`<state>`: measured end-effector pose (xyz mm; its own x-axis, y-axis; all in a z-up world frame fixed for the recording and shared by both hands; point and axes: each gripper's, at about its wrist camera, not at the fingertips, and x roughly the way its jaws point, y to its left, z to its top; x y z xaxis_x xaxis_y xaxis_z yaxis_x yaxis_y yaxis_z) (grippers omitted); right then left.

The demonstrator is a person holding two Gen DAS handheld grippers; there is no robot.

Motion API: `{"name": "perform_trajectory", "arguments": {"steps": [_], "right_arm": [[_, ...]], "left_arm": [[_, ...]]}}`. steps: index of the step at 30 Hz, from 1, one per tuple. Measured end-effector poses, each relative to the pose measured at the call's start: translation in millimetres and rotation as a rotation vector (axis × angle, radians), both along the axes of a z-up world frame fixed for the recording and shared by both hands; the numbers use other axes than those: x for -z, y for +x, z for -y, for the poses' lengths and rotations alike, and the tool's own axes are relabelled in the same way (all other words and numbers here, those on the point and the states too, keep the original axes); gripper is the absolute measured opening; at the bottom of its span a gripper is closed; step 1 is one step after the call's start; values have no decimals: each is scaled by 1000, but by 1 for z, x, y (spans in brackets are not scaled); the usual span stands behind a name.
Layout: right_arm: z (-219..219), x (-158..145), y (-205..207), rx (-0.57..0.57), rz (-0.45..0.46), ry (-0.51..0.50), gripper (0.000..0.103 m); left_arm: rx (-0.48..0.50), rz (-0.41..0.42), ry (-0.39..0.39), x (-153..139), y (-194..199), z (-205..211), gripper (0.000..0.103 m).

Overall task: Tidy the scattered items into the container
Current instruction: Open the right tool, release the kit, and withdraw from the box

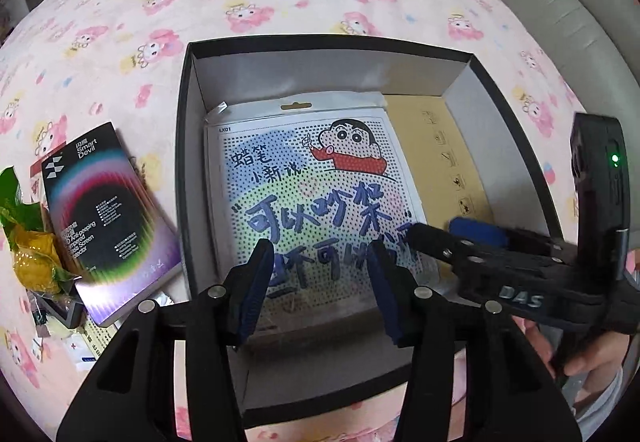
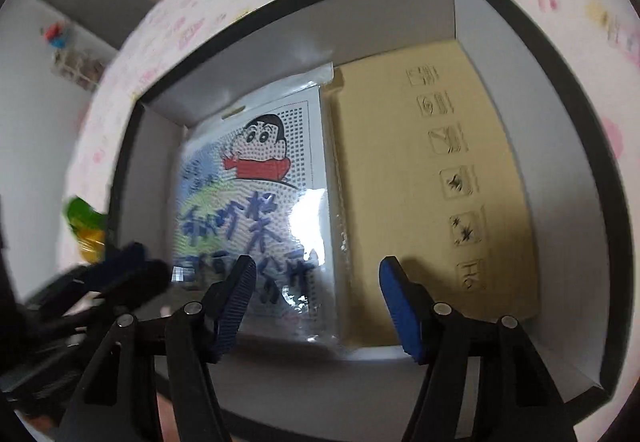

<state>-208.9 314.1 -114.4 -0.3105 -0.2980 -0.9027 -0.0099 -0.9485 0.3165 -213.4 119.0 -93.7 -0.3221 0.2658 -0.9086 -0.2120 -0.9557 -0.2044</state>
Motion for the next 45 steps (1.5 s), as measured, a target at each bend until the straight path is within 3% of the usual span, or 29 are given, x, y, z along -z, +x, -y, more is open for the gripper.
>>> {"name": "perform_trajectory", "arguments": {"steps": [2, 7, 11, 16, 22, 33, 39, 45], "right_arm": [[7, -11, 6, -5, -48, 54, 61], [23, -57, 45, 25, -234, 104, 61], [40, -76, 72, 63, -325, 151, 61], [71, -73, 92, 37, -350, 155, 61], [104, -68, 131, 15, -346, 171, 61], [153, -107, 186, -26, -431, 203, 61], [180, -114, 187, -76, -450, 195, 61], [209, -97, 173, -146, -419, 143, 61]], "left_arm": [[5, -27, -7, -2, 7, 2, 49], [9, -114, 90, -22, 36, 15, 53], [13, -213, 79, -42, 67, 26, 53], [-4, -255, 74, -56, 106, 46, 53], [-7, -233, 88, -53, 144, 72, 53], [-17, -294, 90, -85, 197, 116, 53], [-77, -324, 84, -92, 206, 142, 53], [-180, -274, 145, -70, 205, 182, 53]]}}
